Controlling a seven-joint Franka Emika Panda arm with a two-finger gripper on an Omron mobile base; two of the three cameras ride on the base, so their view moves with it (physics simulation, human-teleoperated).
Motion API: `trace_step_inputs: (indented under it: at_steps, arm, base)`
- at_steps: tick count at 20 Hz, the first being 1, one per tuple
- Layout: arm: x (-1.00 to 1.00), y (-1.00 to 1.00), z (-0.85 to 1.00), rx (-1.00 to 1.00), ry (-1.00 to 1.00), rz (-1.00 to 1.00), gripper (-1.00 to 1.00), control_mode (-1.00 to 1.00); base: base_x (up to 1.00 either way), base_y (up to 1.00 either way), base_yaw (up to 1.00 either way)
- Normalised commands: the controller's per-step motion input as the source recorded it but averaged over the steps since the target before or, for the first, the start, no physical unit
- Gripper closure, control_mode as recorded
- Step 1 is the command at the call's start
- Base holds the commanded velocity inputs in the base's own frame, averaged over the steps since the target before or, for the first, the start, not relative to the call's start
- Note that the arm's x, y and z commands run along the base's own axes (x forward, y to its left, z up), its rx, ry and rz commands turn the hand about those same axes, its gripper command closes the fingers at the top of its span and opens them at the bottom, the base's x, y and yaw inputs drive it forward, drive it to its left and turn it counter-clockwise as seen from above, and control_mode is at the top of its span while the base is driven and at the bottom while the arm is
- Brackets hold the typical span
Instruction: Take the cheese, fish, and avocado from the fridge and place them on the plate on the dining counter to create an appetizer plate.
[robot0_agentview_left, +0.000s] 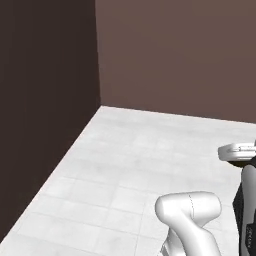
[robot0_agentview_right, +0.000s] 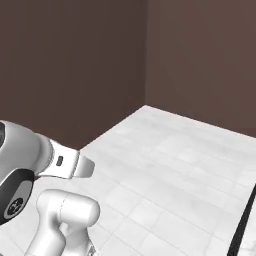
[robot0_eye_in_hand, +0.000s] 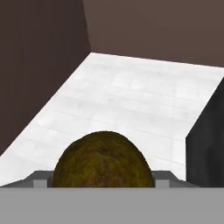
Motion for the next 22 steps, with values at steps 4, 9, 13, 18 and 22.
trace_step_inputs:
  at_steps: [4,9,13,18,22]
  arm:
    - [0.0,0.0,0.0,0.0,0.0,0.0,1.0,1.0]
    - [0.0,0.0,0.0,0.0,0.0,0.0,1.0,1.0]
    - [0.0,0.0,0.0,0.0,0.0,0.0,1.0,1.0]
    - [0.0,0.0,0.0,0.0,0.0,0.0,1.0,1.0]
    - [0.0,0.0,0.0,0.0,0.0,0.0,1.0,1.0]
  base:
    - [1.0,0.06,-0.62]
    - [1.0,0.26,-0.6]
    - [1.0,0.39,-0.6]
    - [1.0,0.54,-0.61]
    - [1.0,0.6,-0.61]
